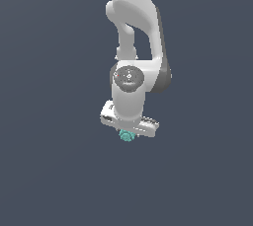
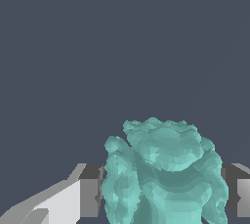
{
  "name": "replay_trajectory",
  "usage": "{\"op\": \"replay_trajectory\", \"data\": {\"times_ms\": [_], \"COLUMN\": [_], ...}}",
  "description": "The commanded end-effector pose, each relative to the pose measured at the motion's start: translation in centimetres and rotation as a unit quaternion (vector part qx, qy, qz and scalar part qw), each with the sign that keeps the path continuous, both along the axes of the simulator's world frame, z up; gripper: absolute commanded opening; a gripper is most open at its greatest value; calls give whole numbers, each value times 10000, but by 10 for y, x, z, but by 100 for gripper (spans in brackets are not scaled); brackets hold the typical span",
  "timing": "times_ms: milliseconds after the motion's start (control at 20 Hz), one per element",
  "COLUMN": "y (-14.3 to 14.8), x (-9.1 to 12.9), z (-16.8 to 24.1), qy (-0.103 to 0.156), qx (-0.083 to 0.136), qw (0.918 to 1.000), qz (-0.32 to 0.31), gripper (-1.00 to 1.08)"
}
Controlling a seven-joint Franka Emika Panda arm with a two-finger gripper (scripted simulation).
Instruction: Pick up the object and move it to a goal position.
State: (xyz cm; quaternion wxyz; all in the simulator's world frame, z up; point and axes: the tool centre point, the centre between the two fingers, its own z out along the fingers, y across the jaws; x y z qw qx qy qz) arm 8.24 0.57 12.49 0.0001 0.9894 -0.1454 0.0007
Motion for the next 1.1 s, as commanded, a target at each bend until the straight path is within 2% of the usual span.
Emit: {"op": "replay_trajectory", "data": {"times_ms": [0,500,1050], "y": [3,13,15], "x": [12,45,56], "z": [13,46,56], "qy": [3,6,6], "qx": [-1,0,0], "qw": [10000,10000,10000], "qz": [-1,-1,-1], "gripper": [-100,-100,-100]}}
